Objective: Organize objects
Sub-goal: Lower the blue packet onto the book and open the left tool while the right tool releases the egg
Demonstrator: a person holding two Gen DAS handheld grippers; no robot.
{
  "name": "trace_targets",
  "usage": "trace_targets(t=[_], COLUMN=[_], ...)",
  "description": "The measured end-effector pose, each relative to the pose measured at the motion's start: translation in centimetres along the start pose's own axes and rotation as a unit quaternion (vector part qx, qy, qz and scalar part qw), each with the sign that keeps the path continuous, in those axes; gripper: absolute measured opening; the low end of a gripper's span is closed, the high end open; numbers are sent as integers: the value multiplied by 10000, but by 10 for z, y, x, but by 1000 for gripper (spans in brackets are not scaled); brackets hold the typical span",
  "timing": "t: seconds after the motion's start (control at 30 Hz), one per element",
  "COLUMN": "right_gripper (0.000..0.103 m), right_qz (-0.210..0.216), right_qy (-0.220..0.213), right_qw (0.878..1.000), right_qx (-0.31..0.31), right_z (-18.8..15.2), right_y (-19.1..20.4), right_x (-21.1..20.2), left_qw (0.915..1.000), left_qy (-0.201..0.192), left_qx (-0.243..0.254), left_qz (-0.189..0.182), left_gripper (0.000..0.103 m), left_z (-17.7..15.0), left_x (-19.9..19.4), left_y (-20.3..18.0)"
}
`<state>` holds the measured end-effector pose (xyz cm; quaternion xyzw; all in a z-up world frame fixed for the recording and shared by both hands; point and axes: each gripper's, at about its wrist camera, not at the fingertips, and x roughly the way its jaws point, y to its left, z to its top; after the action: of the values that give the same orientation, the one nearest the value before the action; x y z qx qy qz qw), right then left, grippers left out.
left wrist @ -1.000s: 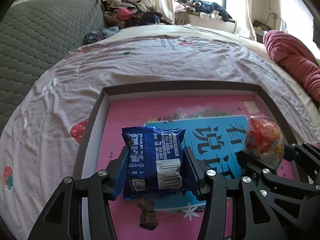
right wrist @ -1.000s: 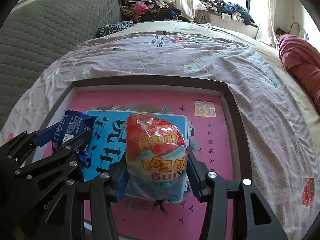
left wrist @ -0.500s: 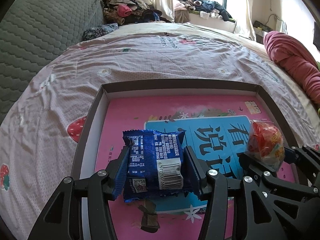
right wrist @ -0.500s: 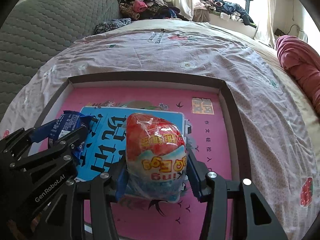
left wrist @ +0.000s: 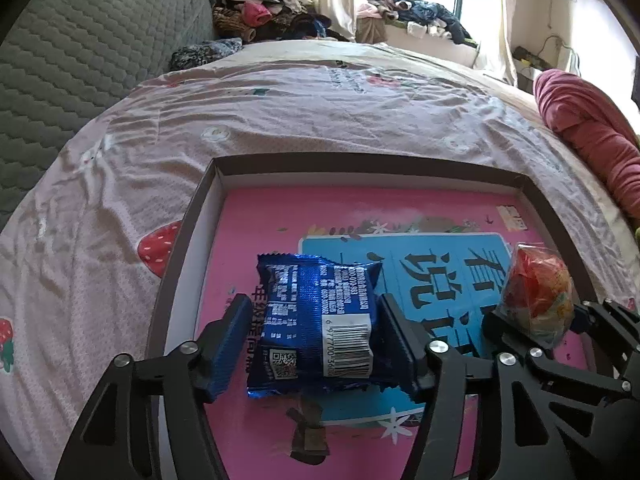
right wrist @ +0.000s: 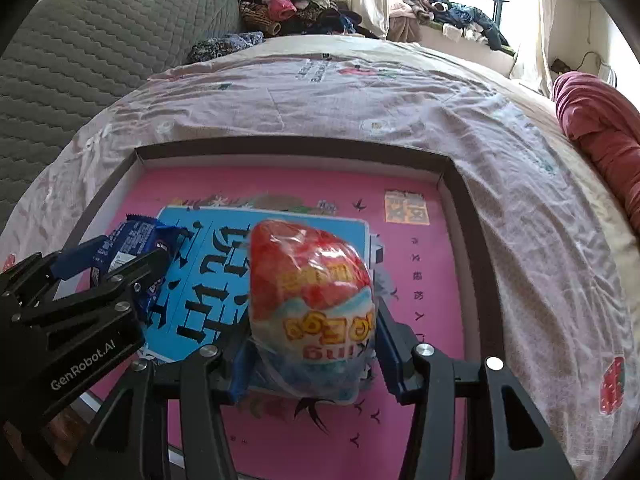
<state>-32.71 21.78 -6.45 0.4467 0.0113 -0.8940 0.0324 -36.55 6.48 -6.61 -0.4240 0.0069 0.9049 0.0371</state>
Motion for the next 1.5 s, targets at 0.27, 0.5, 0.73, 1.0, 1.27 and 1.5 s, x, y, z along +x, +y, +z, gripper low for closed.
trace_targets(t=[0.27, 0.5, 0.73, 1.0, 1.27, 1.5], right_gripper=[52, 53, 56, 63, 66, 67], right_qz=[-1, 44, 59, 109, 133, 116], right_qy=[15, 39, 6, -58, -103, -123], right_qw=[10000, 10000, 10000, 9999, 9998, 9997], right_qx=[-35, -43, -30, 28, 128, 169], right_z=[0, -1, -2, -2, -2, 0], right_y=[2, 3, 3, -1, -6, -9], right_x=[-2, -3, -9, -18, -26, -30], left_qw=[9999, 9997, 9997, 9996, 9989, 9990], left_qy=[95, 184, 203, 186, 149, 99], left_qx=[-52, -154, -159, -201, -98, -195], left_qz=[66, 13, -43, 62, 438, 393], left_gripper=[73, 74, 74, 75, 75, 79], left_z=[0, -1, 0, 1, 2, 2], left_x=[-1, -1, -6, -15, -23, -29], left_y=[5, 11, 11, 12, 12, 15])
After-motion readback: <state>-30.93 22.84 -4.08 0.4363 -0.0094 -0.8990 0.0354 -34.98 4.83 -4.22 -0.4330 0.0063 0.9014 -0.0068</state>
